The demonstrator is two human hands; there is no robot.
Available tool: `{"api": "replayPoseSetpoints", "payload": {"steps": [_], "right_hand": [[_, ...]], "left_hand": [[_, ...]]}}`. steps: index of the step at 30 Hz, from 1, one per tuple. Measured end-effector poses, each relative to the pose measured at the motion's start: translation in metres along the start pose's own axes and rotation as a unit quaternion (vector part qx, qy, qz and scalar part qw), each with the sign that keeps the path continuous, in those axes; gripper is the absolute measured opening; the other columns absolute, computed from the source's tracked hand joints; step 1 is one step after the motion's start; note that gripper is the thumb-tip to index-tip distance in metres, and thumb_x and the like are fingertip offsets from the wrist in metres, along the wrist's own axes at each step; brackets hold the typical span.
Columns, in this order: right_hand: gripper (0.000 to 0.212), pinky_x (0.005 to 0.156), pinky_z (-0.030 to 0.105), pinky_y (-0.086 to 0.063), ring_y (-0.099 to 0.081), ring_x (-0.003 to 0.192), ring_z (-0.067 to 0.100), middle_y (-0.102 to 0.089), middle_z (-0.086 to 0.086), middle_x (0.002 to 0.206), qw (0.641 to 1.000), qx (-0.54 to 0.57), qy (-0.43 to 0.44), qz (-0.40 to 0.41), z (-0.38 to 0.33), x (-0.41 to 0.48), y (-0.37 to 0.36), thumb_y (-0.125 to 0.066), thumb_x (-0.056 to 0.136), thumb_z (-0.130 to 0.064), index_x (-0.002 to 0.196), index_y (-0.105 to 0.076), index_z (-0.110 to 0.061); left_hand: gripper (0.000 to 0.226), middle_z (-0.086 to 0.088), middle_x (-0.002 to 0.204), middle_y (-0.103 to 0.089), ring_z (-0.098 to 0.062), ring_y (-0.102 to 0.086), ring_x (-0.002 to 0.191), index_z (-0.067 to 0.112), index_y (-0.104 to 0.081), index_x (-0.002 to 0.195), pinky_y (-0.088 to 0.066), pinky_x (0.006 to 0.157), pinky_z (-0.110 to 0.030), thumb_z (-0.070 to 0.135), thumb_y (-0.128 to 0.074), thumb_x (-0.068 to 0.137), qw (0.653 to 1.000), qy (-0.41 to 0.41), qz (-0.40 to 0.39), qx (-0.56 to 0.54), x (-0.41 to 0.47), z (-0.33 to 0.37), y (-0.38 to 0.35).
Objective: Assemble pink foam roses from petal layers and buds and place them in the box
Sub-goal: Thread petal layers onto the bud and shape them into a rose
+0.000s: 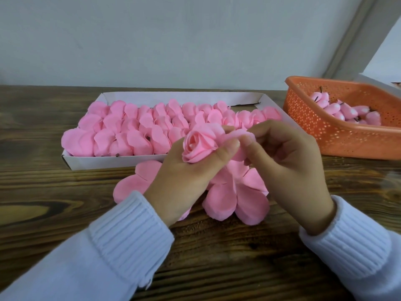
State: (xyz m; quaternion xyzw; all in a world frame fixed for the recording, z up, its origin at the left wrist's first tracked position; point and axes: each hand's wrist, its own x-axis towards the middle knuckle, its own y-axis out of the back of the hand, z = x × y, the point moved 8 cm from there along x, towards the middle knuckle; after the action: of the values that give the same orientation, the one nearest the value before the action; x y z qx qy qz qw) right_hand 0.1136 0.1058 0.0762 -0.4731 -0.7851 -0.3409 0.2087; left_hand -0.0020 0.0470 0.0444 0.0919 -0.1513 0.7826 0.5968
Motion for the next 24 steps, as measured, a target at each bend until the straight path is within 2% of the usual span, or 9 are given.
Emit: {"api": "replayPoseSetpoints", "payload": {"steps": [3,5,7,11,12,14,16,21,24], "right_hand": [[0.013,0.054,0.022,-0.048,-0.06,0.056,0.013,-0.065,0.0,0.064,1.0,-0.013,0.016,0.02,-0.004,-0.001,0.003,-0.062,0.089,-0.016,0.076,-0.064,-0.014],[0.014,0.053,0.021,-0.047,-0.06,0.055,0.013,-0.064,-0.002,0.062,0.999,-0.008,0.02,0.028,-0.004,-0.002,0.005,-0.062,0.088,-0.015,0.074,-0.062,-0.017],[0.015,0.054,0.016,-0.044,-0.058,0.054,0.007,-0.063,-0.006,0.062,0.999,0.004,0.027,0.027,-0.006,-0.002,0.004,-0.064,0.089,-0.015,0.075,-0.062,-0.018],[0.01,0.058,0.008,-0.044,-0.059,0.059,-0.001,-0.061,-0.008,0.063,0.997,0.057,0.043,0.0,-0.011,-0.002,0.0,-0.062,0.09,-0.013,0.082,-0.061,-0.019],[0.009,0.058,0.01,-0.045,-0.06,0.059,-0.001,-0.062,-0.007,0.067,0.996,0.074,0.042,-0.007,-0.011,-0.002,-0.002,-0.06,0.09,-0.011,0.084,-0.06,-0.018],[0.005,0.06,0.015,-0.049,-0.061,0.061,0.001,-0.062,-0.005,0.07,0.994,0.104,0.036,-0.01,-0.01,-0.003,-0.001,-0.055,0.09,-0.012,0.088,-0.06,-0.014],[0.004,0.063,0.019,-0.049,-0.06,0.065,0.005,-0.063,-0.001,0.071,0.993,0.114,0.023,0.006,-0.006,-0.002,0.001,-0.055,0.09,-0.012,0.09,-0.059,-0.013],[0.024,0.071,0.024,-0.05,-0.06,0.076,0.012,-0.062,0.005,0.081,0.96,0.233,-0.153,-0.015,0.029,-0.002,-0.013,-0.049,0.072,0.004,0.092,-0.054,-0.009],[0.032,0.085,0.035,-0.047,-0.058,0.088,0.026,-0.063,0.01,0.089,0.884,0.372,-0.257,-0.121,0.038,-0.011,-0.041,-0.049,0.069,0.004,0.101,-0.05,-0.002]], "left_hand": [[0.016,0.016,0.042,-0.056,0.01,-0.051,0.037,0.023,-0.07,0.074,-0.036,0.039,-0.002,0.036,-0.059,0.075,0.999,0.009,-0.035,0.026,-0.003,0.003,-0.009],[0.021,0.019,0.037,-0.048,0.011,-0.044,0.031,0.011,-0.062,0.078,-0.03,0.036,0.001,0.032,-0.059,0.077,0.997,0.007,-0.058,0.044,-0.004,0.002,-0.012],[0.015,0.019,0.05,-0.061,0.013,-0.056,0.048,0.015,-0.064,0.086,-0.038,0.049,0.002,0.028,-0.06,0.082,0.994,-0.003,-0.092,0.052,-0.004,0.002,-0.017],[0.026,-0.003,0.086,-0.073,-0.006,-0.069,0.084,0.018,-0.071,0.099,-0.056,0.076,-0.019,0.034,-0.063,0.079,0.993,0.008,-0.097,0.074,-0.001,-0.004,-0.016],[0.026,0.0,0.082,-0.074,-0.003,-0.069,0.08,0.016,-0.071,0.098,-0.055,0.074,-0.016,0.033,-0.062,0.08,0.993,0.007,-0.094,0.071,-0.002,-0.003,-0.016],[0.02,0.013,0.061,-0.066,0.012,-0.058,0.051,0.013,-0.068,0.087,-0.043,0.051,0.0,0.03,-0.059,0.08,0.995,-0.001,-0.08,0.064,-0.003,0.005,-0.016],[0.015,0.013,0.054,-0.062,0.014,-0.045,0.034,0.019,-0.063,0.079,-0.031,0.036,0.001,0.032,-0.057,0.076,0.997,-0.002,-0.05,0.057,-0.003,0.009,-0.013],[0.024,0.008,0.029,-0.041,0.009,-0.035,0.023,0.014,-0.055,0.073,-0.025,0.029,-0.002,0.037,-0.053,0.07,0.999,0.035,0.015,-0.002,-0.004,0.004,-0.006],[0.025,0.008,0.049,-0.062,0.007,-0.057,0.042,0.015,-0.062,0.074,-0.042,0.043,-0.003,0.04,-0.058,0.076,0.998,0.014,0.0,-0.059,-0.001,0.006,-0.008]]}}
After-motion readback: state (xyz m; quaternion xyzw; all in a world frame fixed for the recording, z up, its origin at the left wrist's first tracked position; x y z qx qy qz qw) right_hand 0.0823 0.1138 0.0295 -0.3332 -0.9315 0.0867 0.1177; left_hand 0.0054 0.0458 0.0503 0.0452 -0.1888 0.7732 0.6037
